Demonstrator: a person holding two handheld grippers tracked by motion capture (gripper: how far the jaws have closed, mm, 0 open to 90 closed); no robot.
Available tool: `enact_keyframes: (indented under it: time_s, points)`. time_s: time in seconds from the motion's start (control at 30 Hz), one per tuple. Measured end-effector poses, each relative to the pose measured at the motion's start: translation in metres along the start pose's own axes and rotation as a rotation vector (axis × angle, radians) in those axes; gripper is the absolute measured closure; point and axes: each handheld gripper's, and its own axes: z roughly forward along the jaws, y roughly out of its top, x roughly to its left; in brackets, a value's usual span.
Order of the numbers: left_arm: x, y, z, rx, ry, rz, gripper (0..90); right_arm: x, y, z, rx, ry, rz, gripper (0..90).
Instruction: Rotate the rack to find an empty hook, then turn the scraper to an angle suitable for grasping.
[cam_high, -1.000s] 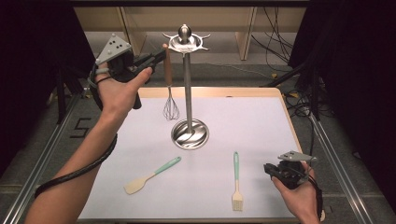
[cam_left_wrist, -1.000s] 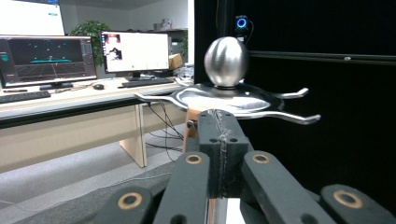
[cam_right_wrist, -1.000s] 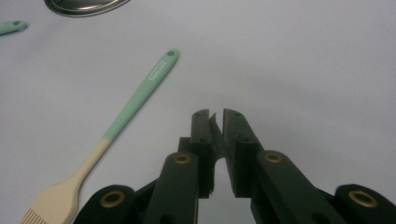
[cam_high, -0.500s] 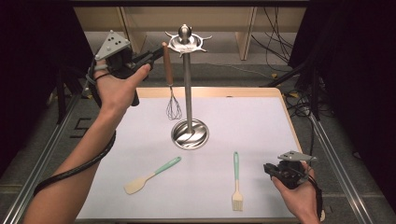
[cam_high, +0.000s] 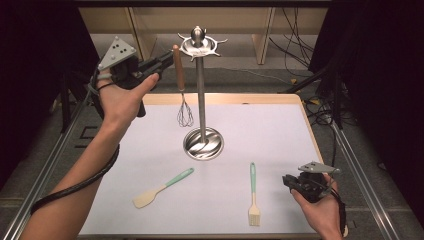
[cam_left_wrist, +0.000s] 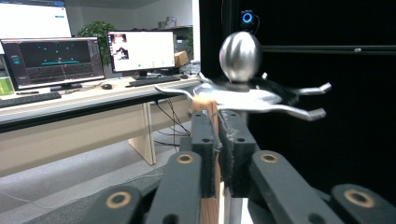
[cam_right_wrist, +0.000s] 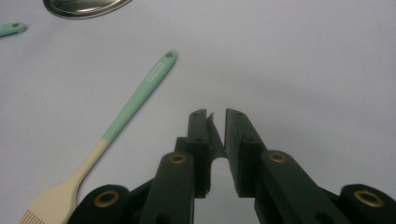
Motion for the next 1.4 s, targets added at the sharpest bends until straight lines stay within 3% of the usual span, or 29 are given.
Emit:
enact_keyframes:
  time_s: [0.13,0.2,0.3,0.37,0.4,0.53,0.57,0.6,0.63,0.67,0.8,0.83,0.9,0.93,1.0,1.03,1.07,1.1,1.2,1.33,1.37,1.4]
  points:
    - [-0.001,-0.012,-0.014,0.036,-0.017,0.019,71.4,0.0,-0.001,0.0,-0.003,0.002,0.012,79.9]
    - [-0.001,-0.021,-0.021,0.072,-0.031,0.031,64.1,-0.003,-0.001,0.001,-0.006,-0.001,-0.025,79.3]
    - [-0.002,-0.037,-0.032,0.128,-0.033,0.057,55.6,-0.003,-0.002,0.0,-0.004,-0.01,-0.034,78.8]
    - [-0.002,-0.049,-0.039,0.163,-0.035,0.063,51.7,-0.004,-0.002,0.0,-0.011,-0.015,-0.038,78.4]
    - [-0.002,-0.054,-0.042,0.178,-0.035,0.066,50.3,-0.001,-0.002,-0.002,0.002,-0.012,0.005,78.1]
    - [-0.003,-0.072,-0.051,0.239,-0.032,0.08,46.6,-0.002,-0.002,-0.002,0.003,-0.019,-0.006,77.7]
    - [-0.003,-0.076,-0.052,0.255,-0.03,0.083,45.6,-0.004,-0.001,-0.002,-0.007,-0.029,-0.039,77.6]
    - [-0.003,-0.08,-0.053,0.265,-0.028,0.084,44.6,0.0,-0.001,-0.003,0.006,-0.025,0.0,77.6]
    - [-0.003,-0.083,-0.054,0.273,-0.025,0.088,44.4,-0.003,-0.001,-0.002,-0.007,-0.015,-0.04,77.5]
    - [-0.003,-0.085,-0.055,0.294,-0.018,0.095,44.2,0.0,-0.002,-0.004,0.003,-0.023,-0.012,77.5]
    - [-0.003,-0.096,-0.055,0.364,-0.018,0.121,43.9,0.0,-0.003,-0.005,-0.004,-0.02,-0.017,77.5]
    - [-0.003,-0.1,-0.054,0.377,-0.025,0.119,44.0,0.001,-0.002,-0.006,0.003,-0.028,0.004,77.5]
    - [-0.003,-0.105,-0.054,0.408,-0.036,0.12,44.3,-0.001,-0.001,-0.005,-0.002,-0.017,-0.022,77.5]
    - [-0.003,-0.108,-0.054,0.429,-0.038,0.12,44.5,0.001,0.0,-0.005,-0.001,-0.02,-0.006,77.5]
    - [-0.004,-0.113,-0.053,0.464,-0.047,0.127,45.0,0.0,0.001,-0.002,-0.033,-0.009,-0.044,77.5]
    - [-0.004,-0.116,-0.054,0.479,-0.05,0.125,45.5,0.002,0.003,-0.004,-0.002,-0.014,-0.025,77.5]
    - [-0.004,-0.119,-0.054,0.498,-0.052,0.122,46.5,0.002,0.004,-0.004,-0.01,-0.025,-0.033,77.5]
    - [-0.004,-0.121,-0.054,0.525,-0.056,0.132,47.8,0.003,0.004,-0.003,0.002,-0.013,-0.014,77.6]
    - [-0.004,-0.128,-0.051,0.606,-0.076,0.18,50.1,0.001,0.005,-0.001,0.009,-0.007,-0.035,77.6]
    - [-0.006,-0.136,-0.047,0.706,-0.106,0.172,52.9,0.001,0.003,-0.002,0.025,-0.007,-0.012,77.7]
    - [-0.005,-0.138,-0.046,0.73,-0.121,0.188,54.2,-0.001,0.002,-0.002,0.01,-0.012,-0.024,77.7]
    - [-0.007,-0.141,-0.045,0.747,-0.121,0.163,55.1,-0.001,0.002,-0.002,0.012,-0.006,-0.018,77.7]
